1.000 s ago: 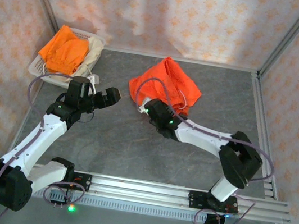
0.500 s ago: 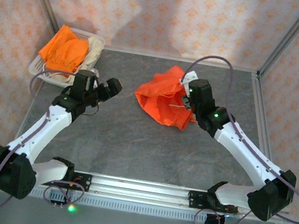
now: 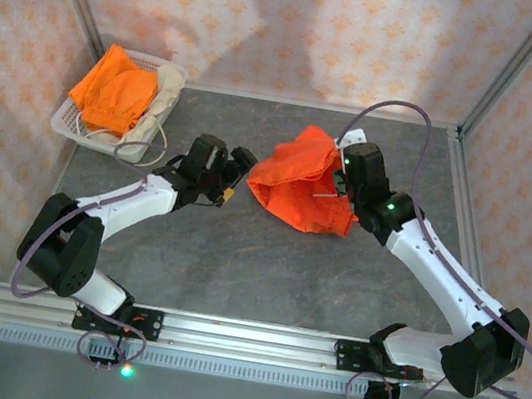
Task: Fold and stack the shorts
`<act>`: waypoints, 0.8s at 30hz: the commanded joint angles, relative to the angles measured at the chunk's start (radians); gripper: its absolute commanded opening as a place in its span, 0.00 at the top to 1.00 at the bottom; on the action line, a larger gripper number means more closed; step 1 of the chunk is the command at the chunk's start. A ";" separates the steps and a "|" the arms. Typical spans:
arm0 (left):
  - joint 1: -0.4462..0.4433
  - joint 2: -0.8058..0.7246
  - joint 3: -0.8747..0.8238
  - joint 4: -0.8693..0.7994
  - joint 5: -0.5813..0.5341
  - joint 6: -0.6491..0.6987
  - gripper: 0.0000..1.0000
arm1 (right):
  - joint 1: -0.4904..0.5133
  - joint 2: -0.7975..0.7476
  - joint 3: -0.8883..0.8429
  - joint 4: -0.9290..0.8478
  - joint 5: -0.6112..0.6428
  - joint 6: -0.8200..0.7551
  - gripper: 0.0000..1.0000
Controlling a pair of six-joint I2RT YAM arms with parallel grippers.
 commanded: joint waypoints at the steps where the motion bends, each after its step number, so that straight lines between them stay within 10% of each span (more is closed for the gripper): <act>1: -0.005 0.012 -0.015 0.153 -0.030 -0.187 0.00 | -0.004 -0.041 -0.023 0.028 0.007 0.042 1.00; 17: -0.027 0.235 0.083 0.218 0.051 -0.396 0.12 | -0.006 -0.061 -0.079 0.066 -0.021 0.065 1.00; 24: -0.026 0.345 0.179 0.212 0.078 -0.382 0.63 | -0.010 -0.113 -0.080 0.071 -0.035 0.075 1.00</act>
